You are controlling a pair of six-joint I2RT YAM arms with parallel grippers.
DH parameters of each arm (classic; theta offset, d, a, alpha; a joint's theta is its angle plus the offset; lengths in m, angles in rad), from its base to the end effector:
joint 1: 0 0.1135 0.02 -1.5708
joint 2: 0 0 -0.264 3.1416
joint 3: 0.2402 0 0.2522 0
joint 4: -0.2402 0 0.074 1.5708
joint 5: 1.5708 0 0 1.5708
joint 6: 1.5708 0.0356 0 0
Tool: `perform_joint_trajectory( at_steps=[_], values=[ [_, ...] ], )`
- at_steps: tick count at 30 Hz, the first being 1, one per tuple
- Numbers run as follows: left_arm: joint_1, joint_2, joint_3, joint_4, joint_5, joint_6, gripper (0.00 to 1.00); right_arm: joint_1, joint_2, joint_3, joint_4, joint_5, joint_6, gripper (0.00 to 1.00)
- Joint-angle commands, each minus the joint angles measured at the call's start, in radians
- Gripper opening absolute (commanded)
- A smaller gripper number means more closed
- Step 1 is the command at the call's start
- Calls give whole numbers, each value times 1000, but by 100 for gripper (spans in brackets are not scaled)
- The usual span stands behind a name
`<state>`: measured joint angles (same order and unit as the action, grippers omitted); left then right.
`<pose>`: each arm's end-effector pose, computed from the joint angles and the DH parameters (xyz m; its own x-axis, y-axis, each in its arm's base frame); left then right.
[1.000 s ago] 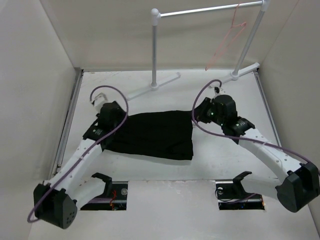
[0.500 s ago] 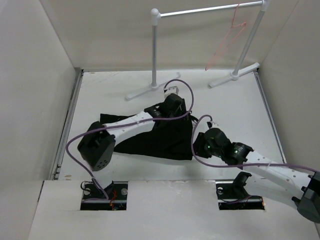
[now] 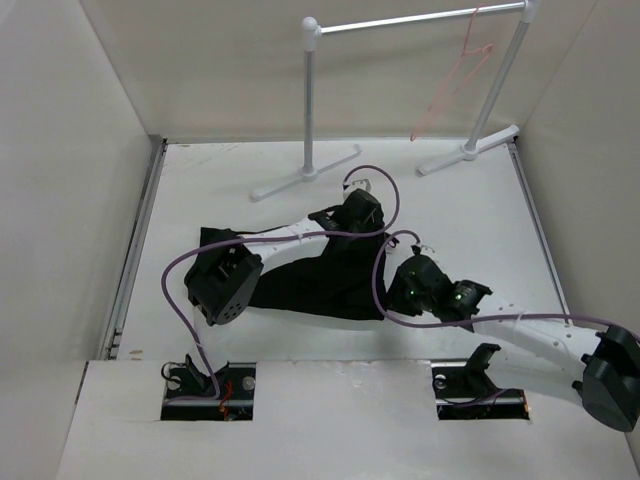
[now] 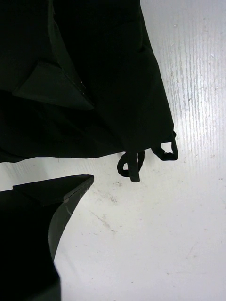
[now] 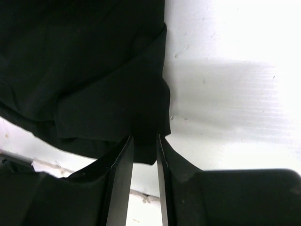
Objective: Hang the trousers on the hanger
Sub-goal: Fold the trousers at the center of the board.
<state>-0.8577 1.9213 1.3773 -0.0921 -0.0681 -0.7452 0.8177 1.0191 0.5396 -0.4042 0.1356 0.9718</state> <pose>0.2893 -0.3308 0.2209 -0.7730 -0.1404 -0.6186 0.2647 0.8148 -0.5158 0.1375 0.1397 0.1941 -0.8467 0.2933 -0.4439 0.0622 0.8832 0.4649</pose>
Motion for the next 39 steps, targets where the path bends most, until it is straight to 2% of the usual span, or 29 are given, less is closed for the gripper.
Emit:
perform_joint_trajectory(
  at_steps=[1,7,14,20,22,24,25,30,32,37,39],
  values=[
    [-11,-7,49,40,7,-14,55,-22,16,-6,57,19,-12,32],
    [-20,-4,49,43,5,-22,55,-22,58,-3,91,-1,-19,32],
    [-17,13,49,43,4,-25,54,-24,21,-4,71,4,-12,13],
    [-7,36,48,49,-1,-40,54,-22,-22,-29,48,-7,-7,7],
    [-5,38,48,49,-1,-48,54,-19,-33,-30,36,4,-5,14],
    [-7,38,48,54,-1,-51,54,-18,-37,-27,34,6,-8,34],
    [-10,36,48,54,-1,-51,54,-18,-36,-27,41,6,-10,39],
    [-14,33,45,54,-1,-52,54,-18,24,-17,74,-11,-33,42],
    [-16,31,42,54,-1,-52,54,-18,47,-15,97,-19,-33,38],
    [-14,28,34,54,-1,-54,54,-18,75,-10,110,-7,-27,19],
    [-13,27,31,54,-1,-54,54,-18,65,-6,97,7,-28,16]
  ],
)
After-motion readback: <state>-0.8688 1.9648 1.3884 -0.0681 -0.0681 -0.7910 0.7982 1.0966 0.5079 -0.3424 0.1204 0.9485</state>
